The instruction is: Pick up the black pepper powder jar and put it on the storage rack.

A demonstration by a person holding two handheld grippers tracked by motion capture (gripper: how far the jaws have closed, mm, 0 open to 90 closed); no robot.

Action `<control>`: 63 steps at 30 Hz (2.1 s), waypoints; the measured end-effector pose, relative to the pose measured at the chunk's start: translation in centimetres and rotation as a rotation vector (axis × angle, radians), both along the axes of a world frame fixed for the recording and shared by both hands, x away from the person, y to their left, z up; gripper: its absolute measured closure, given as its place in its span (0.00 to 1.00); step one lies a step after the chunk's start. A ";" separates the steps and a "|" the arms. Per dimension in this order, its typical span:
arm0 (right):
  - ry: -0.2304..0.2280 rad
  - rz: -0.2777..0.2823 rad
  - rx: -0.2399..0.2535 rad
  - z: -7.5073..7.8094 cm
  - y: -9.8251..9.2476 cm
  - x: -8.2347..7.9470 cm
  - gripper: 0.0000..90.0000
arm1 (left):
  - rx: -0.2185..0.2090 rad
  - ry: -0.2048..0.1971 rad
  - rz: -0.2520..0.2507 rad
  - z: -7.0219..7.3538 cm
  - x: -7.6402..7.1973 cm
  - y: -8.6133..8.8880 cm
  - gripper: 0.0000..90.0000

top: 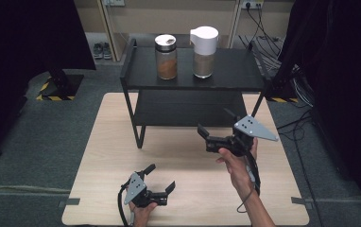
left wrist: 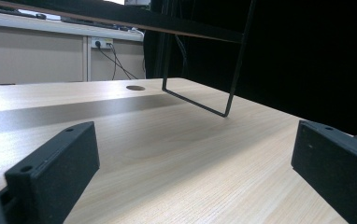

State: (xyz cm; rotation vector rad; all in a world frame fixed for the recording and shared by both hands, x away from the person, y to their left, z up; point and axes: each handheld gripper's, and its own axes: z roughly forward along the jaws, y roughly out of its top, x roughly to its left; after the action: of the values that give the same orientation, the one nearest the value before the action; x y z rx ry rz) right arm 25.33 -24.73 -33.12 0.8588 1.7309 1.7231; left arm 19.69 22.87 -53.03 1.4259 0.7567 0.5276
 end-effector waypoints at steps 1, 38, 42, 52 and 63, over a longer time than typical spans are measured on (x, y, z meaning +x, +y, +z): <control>0.000 0.000 0.000 0.0 0.0 0.0 0.00 | 0.000 0.000 0.000 0.0 0.0 0.0 0.00; 0.065 0.005 -0.040 -10.8 -1.8 -4.2 0.00 | 0.000 0.004 0.001 0.0 0.1 -0.1 0.00; 0.056 -0.001 -0.046 -11.6 -2.0 -4.6 0.00 | 0.000 0.006 0.002 0.1 0.1 -0.1 0.00; 0.081 -0.009 -0.053 -13.6 -2.5 -5.4 0.00 | 0.001 0.008 0.001 0.1 0.1 -0.1 0.00; 0.098 -0.022 -0.053 -14.7 -3.2 -6.3 0.00 | -0.004 0.006 0.002 0.0 0.1 0.0 0.00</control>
State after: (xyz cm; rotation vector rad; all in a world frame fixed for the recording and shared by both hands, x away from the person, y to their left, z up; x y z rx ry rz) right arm 19.04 -27.97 -47.86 0.9498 1.8157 1.6385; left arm 19.76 22.88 -53.03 1.4239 0.7638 0.5231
